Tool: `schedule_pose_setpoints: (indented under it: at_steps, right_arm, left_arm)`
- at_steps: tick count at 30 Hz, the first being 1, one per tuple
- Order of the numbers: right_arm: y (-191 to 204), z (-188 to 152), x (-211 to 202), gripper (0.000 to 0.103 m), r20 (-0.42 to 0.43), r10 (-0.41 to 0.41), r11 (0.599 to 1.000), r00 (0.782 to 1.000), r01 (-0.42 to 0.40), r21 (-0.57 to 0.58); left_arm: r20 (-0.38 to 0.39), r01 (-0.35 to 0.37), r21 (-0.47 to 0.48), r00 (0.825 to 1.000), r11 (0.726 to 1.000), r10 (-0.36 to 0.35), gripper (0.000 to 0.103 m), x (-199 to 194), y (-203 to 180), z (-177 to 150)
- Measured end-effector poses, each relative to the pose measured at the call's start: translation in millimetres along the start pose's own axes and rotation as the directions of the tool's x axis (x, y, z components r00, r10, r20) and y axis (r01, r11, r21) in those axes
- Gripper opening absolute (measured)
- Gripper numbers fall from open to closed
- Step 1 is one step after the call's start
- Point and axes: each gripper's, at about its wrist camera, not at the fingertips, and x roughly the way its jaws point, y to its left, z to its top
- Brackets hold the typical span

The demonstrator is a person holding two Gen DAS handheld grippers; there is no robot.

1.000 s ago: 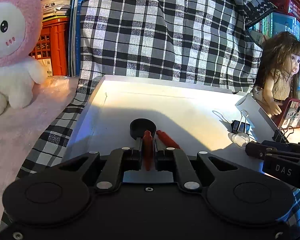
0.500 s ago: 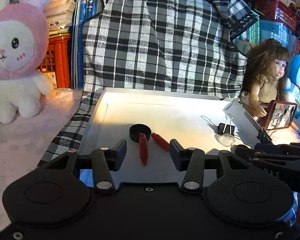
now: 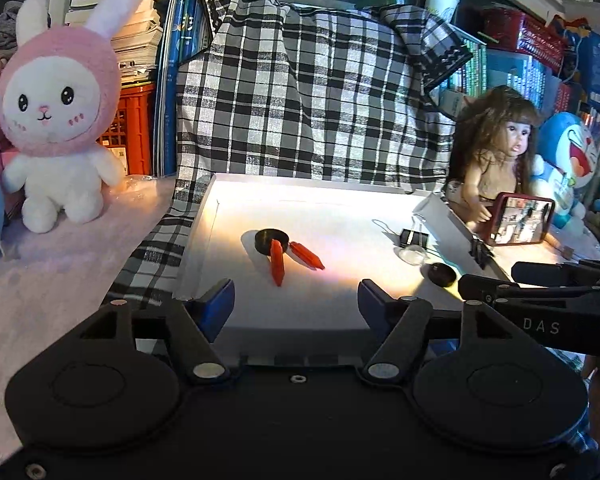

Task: Organize rigid objects
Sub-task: 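Open the right tool to drop the black cap while the left tool releases the marker, then move both open tools back from the box to the plaid cloth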

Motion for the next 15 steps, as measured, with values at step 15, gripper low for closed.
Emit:
schedule_pose_setpoints:
  at_steps: [15]
  right_arm:
    - [7.2,-23.9,-58.2,0.084,0.035,0.053,0.997,0.998,-0.052,-0.05]
  left_arm:
    - [0.014,-0.015,0.005,1.0,1.0,0.014,0.076,-59.9,-9.7,-29.7]
